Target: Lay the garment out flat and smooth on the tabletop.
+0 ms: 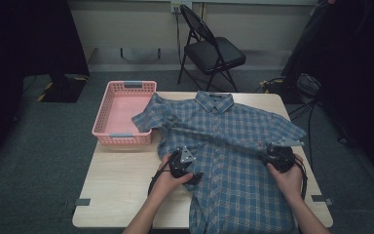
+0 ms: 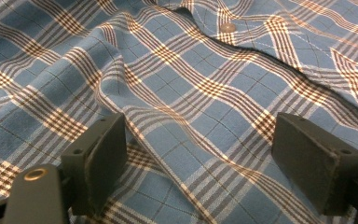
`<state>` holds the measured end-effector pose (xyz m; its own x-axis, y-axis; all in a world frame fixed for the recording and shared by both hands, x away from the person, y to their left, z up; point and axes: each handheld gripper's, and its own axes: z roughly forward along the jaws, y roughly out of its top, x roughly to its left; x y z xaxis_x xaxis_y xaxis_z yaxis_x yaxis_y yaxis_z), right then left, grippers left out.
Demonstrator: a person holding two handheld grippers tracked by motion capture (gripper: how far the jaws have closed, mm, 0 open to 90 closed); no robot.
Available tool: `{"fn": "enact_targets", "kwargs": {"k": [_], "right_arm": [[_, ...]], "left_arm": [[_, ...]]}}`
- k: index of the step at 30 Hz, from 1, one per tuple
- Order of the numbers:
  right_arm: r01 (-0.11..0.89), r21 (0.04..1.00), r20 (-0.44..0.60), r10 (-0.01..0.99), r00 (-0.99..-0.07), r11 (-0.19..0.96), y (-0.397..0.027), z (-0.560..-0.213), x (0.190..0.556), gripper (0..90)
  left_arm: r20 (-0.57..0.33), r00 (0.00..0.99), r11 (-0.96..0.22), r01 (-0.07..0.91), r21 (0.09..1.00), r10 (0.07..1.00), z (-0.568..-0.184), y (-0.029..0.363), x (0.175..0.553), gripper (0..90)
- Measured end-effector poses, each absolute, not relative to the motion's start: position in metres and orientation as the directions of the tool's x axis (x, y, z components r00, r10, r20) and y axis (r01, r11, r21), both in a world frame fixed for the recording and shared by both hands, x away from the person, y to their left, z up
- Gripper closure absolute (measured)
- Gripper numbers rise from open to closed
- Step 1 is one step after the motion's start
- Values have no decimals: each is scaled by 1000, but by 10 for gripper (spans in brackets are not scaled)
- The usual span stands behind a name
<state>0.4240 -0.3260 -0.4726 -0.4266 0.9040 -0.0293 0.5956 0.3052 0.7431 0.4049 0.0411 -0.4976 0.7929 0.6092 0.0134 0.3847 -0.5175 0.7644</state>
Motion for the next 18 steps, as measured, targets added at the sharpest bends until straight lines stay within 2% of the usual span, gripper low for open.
{"fn": "enact_targets", "kwargs": {"k": [4,7,10,14,16,17,18], "right_arm": [[614,720,-34,899,-436,325,-335,-482,407,675],[622,711,-23,894,-447,329,-339,-485,401,843],[631,698,-2,883,-470,338,-343,-484,394,871],[639,678,5,867,-498,363,-349,-481,378,863],[640,685,1,878,-478,348,-353,-479,372,770],[633,694,-15,886,-463,343,-353,-479,370,667],[619,707,-38,893,-449,341,-353,-477,369,603]], "left_arm": [[31,798,-535,374,758,602,-495,39,403,183],[31,801,-537,372,757,598,-494,39,403,184],[25,800,-532,375,759,599,-492,43,403,185],[24,787,-515,380,768,616,-488,51,403,188],[26,781,-512,384,768,624,-486,54,403,188],[25,778,-511,388,767,628,-485,55,403,188],[26,777,-512,389,766,629,-485,56,402,188]]}}
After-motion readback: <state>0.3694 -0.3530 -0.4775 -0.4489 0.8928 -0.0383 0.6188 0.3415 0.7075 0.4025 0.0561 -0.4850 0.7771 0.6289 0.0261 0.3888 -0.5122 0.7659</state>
